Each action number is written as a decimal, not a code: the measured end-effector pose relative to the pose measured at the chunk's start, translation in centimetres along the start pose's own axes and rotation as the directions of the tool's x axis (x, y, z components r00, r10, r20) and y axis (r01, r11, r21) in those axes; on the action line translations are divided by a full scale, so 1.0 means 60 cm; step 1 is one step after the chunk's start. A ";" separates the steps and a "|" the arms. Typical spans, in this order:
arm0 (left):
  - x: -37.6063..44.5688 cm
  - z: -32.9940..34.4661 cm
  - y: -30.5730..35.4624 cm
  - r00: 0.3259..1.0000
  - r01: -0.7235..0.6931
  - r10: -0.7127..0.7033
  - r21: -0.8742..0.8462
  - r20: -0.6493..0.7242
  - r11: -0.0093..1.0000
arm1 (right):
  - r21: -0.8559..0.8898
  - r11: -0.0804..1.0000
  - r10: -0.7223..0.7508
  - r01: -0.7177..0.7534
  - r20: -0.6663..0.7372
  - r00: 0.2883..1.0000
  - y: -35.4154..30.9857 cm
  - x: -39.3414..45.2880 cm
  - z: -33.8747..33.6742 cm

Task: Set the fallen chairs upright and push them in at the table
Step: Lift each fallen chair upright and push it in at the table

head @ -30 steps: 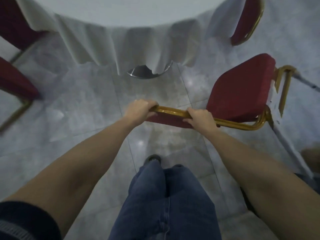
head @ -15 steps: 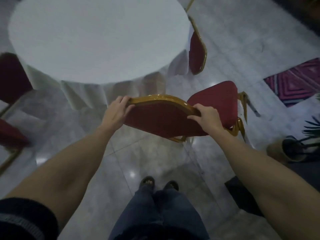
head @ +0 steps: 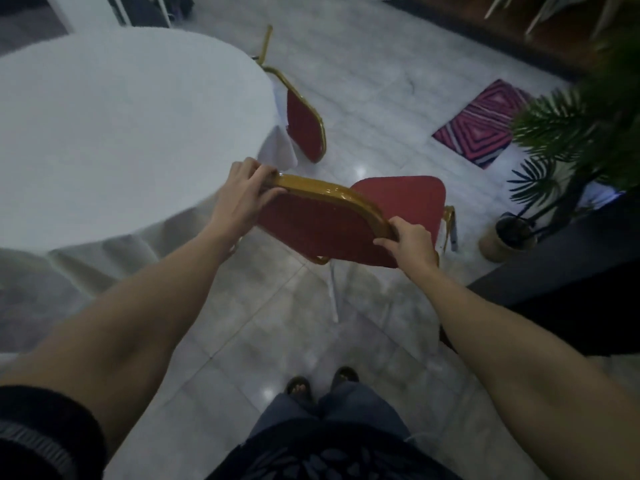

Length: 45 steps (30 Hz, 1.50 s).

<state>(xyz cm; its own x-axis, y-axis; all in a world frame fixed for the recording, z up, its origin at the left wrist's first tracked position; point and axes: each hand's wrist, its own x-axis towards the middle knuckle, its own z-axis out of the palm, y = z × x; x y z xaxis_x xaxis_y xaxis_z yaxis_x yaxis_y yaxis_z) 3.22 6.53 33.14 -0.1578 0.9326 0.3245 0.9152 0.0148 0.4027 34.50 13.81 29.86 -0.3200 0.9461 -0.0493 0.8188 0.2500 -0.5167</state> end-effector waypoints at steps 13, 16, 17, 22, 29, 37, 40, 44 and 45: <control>0.002 0.038 0.111 0.869 -0.493 0.481 0.114 0.112 0.863 | 0.022 0.961 0.277 -0.276 -0.040 0.960 0.092 -0.150 0.065; -0.004 0.047 0.148 0.803 -0.588 0.567 0.086 0.182 0.805 | 0.098 0.934 0.350 -0.344 -0.054 0.935 0.119 -0.184 0.068; -0.007 0.053 0.160 0.777 -0.618 0.594 0.072 0.211 0.783 | 0.113 0.924 0.374 -0.366 -0.056 0.926 0.127 -0.197 0.069; -0.037 0.092 0.206 0.682 -0.690 0.646 0.007 0.342 0.724 | 0.215 0.853 0.498 -0.475 -0.060 0.865 0.163 -0.270 0.099; -0.026 0.087 0.165 0.760 -0.552 0.535 -0.067 0.369 0.831 | 0.251 0.920 0.360 -0.300 -0.246 0.900 0.139 -0.310 0.087; -0.032 0.063 0.124 0.866 -0.298 0.265 0.010 0.425 0.955 | 0.071 0.985 -0.095 0.158 -0.543 0.834 0.084 -0.317 0.074; -0.058 0.056 0.138 0.887 -0.237 0.206 0.026 0.414 0.971 | 0.010 0.974 -0.190 0.227 -0.514 0.837 0.092 -0.317 0.061; -0.122 0.052 0.164 0.927 -0.155 0.133 0.035 0.350 0.987 | -0.065 0.956 -0.284 0.287 -0.463 0.840 0.132 -0.337 0.040; -0.141 0.056 0.171 0.942 -0.126 0.109 0.033 0.317 0.991 | -0.070 0.950 -0.302 0.305 -0.461 0.834 0.144 -0.342 0.035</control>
<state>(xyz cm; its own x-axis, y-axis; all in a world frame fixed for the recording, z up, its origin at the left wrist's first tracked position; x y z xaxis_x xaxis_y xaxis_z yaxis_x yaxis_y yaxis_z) 15.21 -0.03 31.66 0.0689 0.9945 0.0784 0.9394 -0.0912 0.3304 47.12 -3.87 24.64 -0.2944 0.8089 0.5089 0.7135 0.5403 -0.4461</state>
